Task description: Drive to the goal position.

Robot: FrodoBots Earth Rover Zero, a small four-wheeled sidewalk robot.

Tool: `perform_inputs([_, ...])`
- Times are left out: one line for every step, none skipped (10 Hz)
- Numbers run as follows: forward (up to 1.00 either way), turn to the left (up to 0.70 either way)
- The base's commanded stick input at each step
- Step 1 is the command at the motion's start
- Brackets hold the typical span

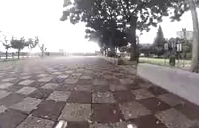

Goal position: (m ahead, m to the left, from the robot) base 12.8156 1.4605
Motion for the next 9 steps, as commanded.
perform_inputs([0.70, 0.10])
perform_inputs([0.70, 0.29])
perform_inputs([0.70, 0.13])
perform_inputs([0.70, 0.00])
perform_inputs([0.70, 0.00])
perform_inputs([0.70, 0.00])
perform_inputs([0.70, 0.00])
perform_inputs([0.70, 0.00])
perform_inputs([0.70, 0.00])
